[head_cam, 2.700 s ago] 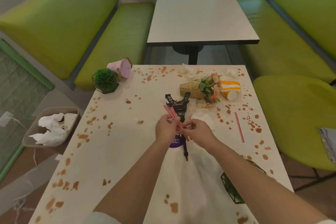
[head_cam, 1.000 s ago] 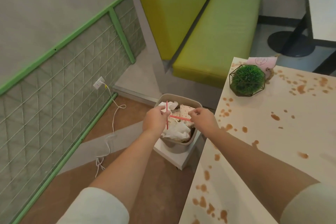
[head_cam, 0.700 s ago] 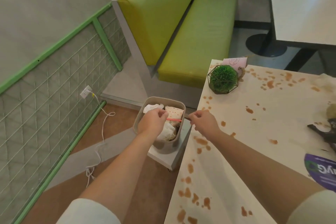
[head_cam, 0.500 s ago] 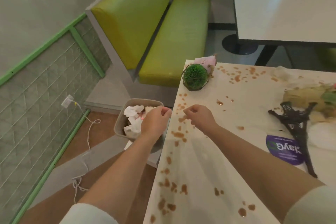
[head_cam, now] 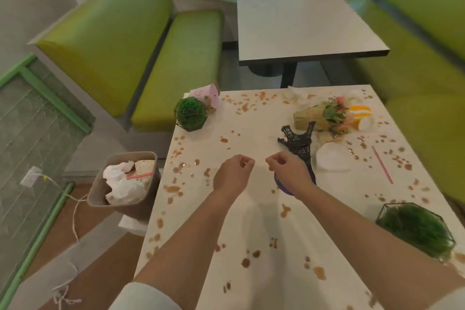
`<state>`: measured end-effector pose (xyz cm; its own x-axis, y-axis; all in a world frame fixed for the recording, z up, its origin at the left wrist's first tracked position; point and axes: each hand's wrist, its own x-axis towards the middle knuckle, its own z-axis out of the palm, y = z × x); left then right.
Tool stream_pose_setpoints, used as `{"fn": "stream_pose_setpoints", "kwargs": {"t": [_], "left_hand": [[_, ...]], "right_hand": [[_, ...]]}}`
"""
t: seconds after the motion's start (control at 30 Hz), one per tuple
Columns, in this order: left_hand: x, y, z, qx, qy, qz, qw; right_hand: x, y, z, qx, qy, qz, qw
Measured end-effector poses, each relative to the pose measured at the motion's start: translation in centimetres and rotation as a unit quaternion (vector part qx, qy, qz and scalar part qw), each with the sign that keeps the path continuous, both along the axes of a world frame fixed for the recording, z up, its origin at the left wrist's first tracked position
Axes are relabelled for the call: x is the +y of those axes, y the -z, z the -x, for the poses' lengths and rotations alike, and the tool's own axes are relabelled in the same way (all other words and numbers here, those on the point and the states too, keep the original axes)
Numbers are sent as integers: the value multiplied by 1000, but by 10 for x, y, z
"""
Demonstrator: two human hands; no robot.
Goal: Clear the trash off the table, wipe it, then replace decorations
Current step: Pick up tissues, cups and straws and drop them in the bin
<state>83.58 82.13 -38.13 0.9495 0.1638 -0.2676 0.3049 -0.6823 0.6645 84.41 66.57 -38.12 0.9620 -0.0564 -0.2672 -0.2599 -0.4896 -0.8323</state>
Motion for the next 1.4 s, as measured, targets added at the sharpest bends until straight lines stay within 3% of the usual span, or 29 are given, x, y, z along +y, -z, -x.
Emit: {"fn": "stream_pose_setpoints", "kwargs": {"t": [0.47, 0.7, 1.03, 1.27, 1.4], "left_hand": [[-172, 20, -6, 15, 64, 60, 996], [-227, 36, -43, 53, 95, 3, 994], [-254, 56, -74, 91, 97, -142, 981], [-261, 59, -84, 110, 92, -155, 977], [-259, 59, -83, 86, 68, -86, 990]], "right_hand": [[-168, 24, -16, 60, 86, 117, 988], [-214, 42, -41, 101, 61, 123, 985], [-231, 63, -59, 130, 22, 96, 987], [-229, 62, -68, 127, -1, 93, 988], [-229, 57, -68, 118, 33, 63, 990]]}}
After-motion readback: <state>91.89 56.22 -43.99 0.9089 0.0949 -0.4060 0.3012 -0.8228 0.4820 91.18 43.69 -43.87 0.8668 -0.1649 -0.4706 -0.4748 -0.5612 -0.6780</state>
